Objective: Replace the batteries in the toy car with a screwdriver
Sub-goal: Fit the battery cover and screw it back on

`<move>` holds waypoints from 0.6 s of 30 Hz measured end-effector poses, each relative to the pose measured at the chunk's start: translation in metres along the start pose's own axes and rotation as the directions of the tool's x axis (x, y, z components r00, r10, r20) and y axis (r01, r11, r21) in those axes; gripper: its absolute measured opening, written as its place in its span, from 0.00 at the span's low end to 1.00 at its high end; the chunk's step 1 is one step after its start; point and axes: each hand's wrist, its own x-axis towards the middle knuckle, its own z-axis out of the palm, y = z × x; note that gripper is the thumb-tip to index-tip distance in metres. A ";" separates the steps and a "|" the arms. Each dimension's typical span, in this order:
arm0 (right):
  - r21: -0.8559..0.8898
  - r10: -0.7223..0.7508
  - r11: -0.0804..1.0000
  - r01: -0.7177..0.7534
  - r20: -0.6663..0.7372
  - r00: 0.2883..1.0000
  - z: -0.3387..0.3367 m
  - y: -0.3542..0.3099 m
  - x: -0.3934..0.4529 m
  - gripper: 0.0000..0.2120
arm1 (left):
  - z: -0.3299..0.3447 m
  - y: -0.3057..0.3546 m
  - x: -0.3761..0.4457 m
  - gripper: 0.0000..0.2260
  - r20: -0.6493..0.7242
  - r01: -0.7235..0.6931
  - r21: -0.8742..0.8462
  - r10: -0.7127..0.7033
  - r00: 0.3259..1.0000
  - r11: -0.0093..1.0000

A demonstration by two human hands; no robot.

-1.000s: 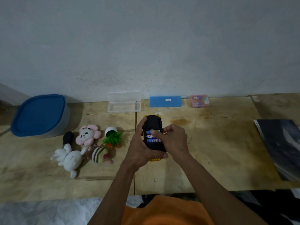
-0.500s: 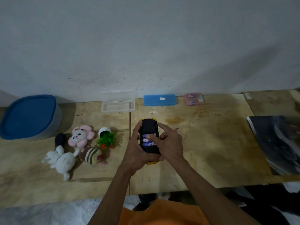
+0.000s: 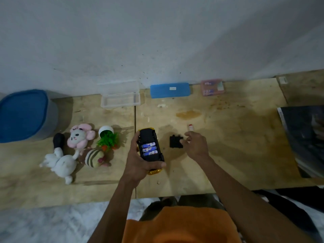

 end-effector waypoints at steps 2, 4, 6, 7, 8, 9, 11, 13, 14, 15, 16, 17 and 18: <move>-0.120 -0.029 0.992 0.036 0.058 0.998 0.012 0.000 0.008 0.22 | 0.004 -0.002 0.001 0.54 -0.004 0.029 0.004 -0.029 1.000 1.000; -0.181 -0.066 0.980 0.079 0.076 0.995 0.019 -0.002 0.011 0.22 | 0.004 -0.004 0.002 0.56 -0.022 0.044 0.003 -0.044 0.999 0.999; -0.213 -0.097 0.971 0.111 0.075 0.993 0.024 -0.001 0.016 0.17 | 0.002 -0.005 0.001 0.58 -0.033 0.047 0.022 -0.046 0.998 0.999; -0.226 -0.098 0.968 0.113 0.074 0.992 0.025 0.000 0.017 0.16 | 0.002 -0.004 0.001 0.58 -0.039 0.046 0.027 -0.045 0.998 0.999; -0.232 -0.095 0.967 0.109 0.074 0.993 0.026 0.000 0.019 0.15 | 0.002 -0.003 0.001 0.57 -0.046 0.044 0.024 -0.043 0.998 0.999; -0.230 -0.085 0.968 0.100 0.076 0.994 0.026 0.000 0.020 0.14 | 0.002 -0.003 0.001 0.56 -0.050 0.043 0.021 -0.042 0.998 0.999; -0.211 -0.057 0.975 0.073 0.083 0.995 0.027 -0.002 0.023 0.16 | 0.002 -0.001 0.002 0.57 -0.055 0.043 0.015 -0.042 0.998 0.999; -0.187 -0.032 0.981 0.048 0.092 0.995 0.028 -0.003 0.025 0.17 | 0.002 0.000 0.004 0.58 -0.058 0.042 -0.002 -0.042 0.997 0.999; -0.177 -0.024 0.983 0.040 0.094 0.995 0.028 -0.003 0.026 0.18 | 0.003 0.001 0.005 0.57 -0.052 0.042 -0.003 -0.042 0.998 0.999; -0.171 -0.019 0.985 0.035 0.095 0.995 0.028 -0.003 0.027 0.17 | 0.004 0.002 0.006 0.57 -0.043 0.040 -0.003 -0.040 0.998 0.999; -0.167 -0.017 0.985 0.033 0.097 0.995 0.028 -0.002 0.028 0.17 | 0.006 0.003 0.007 0.57 -0.038 0.043 -0.005 -0.044 0.998 0.999; -0.166 -0.018 0.986 0.034 0.098 0.995 0.028 -0.002 0.029 0.16 | 0.007 0.003 0.007 0.57 -0.035 0.045 -0.010 -0.045 0.998 0.999; -0.162 -0.019 0.986 0.035 0.098 0.995 0.028 -0.002 0.029 0.16 | 0.007 0.004 0.007 0.57 -0.033 0.044 -0.017 -0.044 0.998 0.999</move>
